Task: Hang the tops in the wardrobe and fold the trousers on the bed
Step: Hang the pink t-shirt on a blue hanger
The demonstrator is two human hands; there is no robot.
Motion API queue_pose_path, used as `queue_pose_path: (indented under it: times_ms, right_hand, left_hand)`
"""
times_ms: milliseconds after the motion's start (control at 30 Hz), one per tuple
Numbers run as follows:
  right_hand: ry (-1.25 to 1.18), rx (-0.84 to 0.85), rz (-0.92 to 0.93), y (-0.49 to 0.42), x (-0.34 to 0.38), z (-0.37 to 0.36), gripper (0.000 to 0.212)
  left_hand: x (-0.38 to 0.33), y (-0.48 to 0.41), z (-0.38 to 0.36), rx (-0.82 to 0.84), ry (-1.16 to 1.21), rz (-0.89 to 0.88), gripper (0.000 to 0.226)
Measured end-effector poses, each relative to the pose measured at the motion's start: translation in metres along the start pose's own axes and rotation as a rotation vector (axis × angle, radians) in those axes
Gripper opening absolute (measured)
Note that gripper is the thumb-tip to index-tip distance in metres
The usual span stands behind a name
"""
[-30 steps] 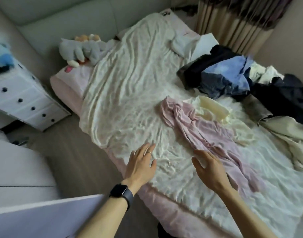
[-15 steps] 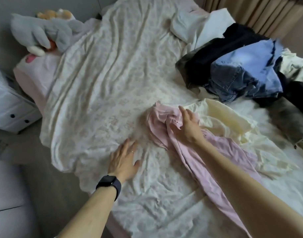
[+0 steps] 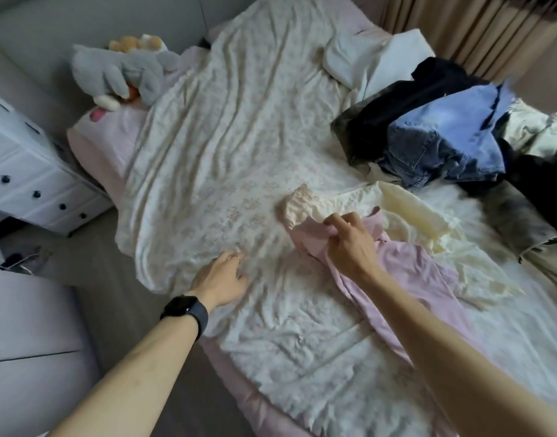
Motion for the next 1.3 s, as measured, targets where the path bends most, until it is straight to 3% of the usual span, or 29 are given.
queue_pose_path:
  times_ms: [100,267,467,567,767,833,933,1000,1133,1233,1300]
  right_hand:
    - [-0.047,-0.033,0.104,0.049,0.034,0.043,0.026]
    - [-0.101,-0.083,0.303,0.124,0.113,0.129,0.035]
    - [0.046,0.158,0.436,0.205,0.227,0.194,0.034]
    - [0.095,0.318,0.467,0.244,0.28,0.201,0.036]
    - [0.117,0.534,0.62,0.309,0.356,0.203,0.056]
    - [0.106,0.575,0.691,0.327,0.379,0.207,0.059]
    - [0.119,0.616,0.793,0.348,0.411,0.206,0.058]
    - [0.146,0.66,0.876,0.363,0.437,0.198,0.058]
    - [0.192,0.684,0.992,0.376,0.463,0.179,0.044]
    - [0.195,0.711,1.09,0.384,0.489,0.162,0.039]
    - [0.187,0.734,1.183,0.389,0.506,0.149,0.038]
  left_hand:
    - [-0.017,0.053,0.045,-0.112,0.105,-0.033,0.055]
    - [-0.045,0.152,0.099,-0.302,0.322,-0.204,0.049]
    - [-0.045,0.272,0.119,-0.37,0.495,-0.386,0.046]
    - [-0.021,0.317,0.119,-0.354,0.52,-0.39,0.049]
    - [0.028,0.407,0.112,-0.286,0.35,-0.372,0.084]
    - [0.046,0.433,0.102,-0.208,0.245,-0.383,0.065]
    - [0.091,0.467,0.088,-0.185,0.171,-0.31,0.012]
    - [0.129,0.504,0.087,-0.227,0.321,-0.165,0.018]
    - [0.17,0.558,0.086,-0.149,0.749,-0.137,0.044]
    - [0.188,0.583,0.079,-0.117,1.166,-0.134,0.013]
    - [0.197,0.588,0.071,-0.184,1.342,-0.098,0.022]
Point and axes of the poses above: each hand's wrist, its own y-axis away from the middle knuckle, its own z-axis out of the back of the hand, x = y × z, the point moved 3 cm from there along -y, towards the middle knuckle, and after that the axes turned 4 degrees about y, right-handed, at the moved point
